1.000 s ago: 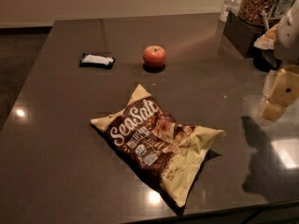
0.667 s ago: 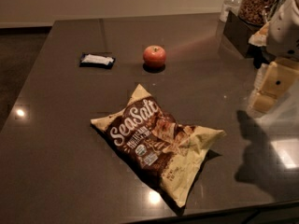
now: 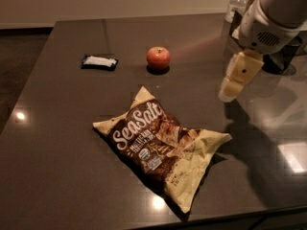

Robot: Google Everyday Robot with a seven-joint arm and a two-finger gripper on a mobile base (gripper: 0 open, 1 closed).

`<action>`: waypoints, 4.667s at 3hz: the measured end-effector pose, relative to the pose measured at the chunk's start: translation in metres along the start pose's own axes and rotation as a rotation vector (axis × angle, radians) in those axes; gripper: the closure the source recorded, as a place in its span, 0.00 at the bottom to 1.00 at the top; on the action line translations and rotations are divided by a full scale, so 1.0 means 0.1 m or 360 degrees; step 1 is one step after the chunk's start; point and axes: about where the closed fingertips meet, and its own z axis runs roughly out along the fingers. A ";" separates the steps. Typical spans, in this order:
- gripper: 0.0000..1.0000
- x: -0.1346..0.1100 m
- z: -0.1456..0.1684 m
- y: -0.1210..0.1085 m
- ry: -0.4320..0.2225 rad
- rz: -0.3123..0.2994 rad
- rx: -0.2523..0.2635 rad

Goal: Pick apple

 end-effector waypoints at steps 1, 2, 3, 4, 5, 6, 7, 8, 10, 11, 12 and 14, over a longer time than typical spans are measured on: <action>0.00 -0.20 0.21 -0.26 -0.0079 0.0077 0.0045; 0.00 -0.39 0.40 -0.51 -0.0170 0.0151 0.0058; 0.00 -0.52 0.60 -0.74 -0.0245 0.0226 0.0048; 0.00 -0.60 0.79 -0.95 -0.0299 0.0284 0.0056; 0.00 -0.69 1.01 -1.08 -0.0349 0.0292 0.0065; 0.00 -0.79 1.24 -1.21 -0.0379 0.0301 0.0055; 0.00 -0.90 1.43 -1.30 -0.0421 0.0326 0.0014; 0.00 -1.03 1.58 -1.37 -0.0444 0.0344 -0.0031; 0.00 -1.34 1.77 -1.32 -0.0463 0.0301 -0.0107; 0.00 -1.44 1.84 -1.31 -0.0456 0.0285 -0.0132; 0.15 -1.50 1.87 -1.27 -0.0452 0.0271 -0.0161; 0.61 -1.61 1.74 -1.14 -0.0484 0.0206 -0.0222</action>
Offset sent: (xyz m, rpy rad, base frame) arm 0.1157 0.0398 -0.0210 0.2071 -0.0675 -0.1093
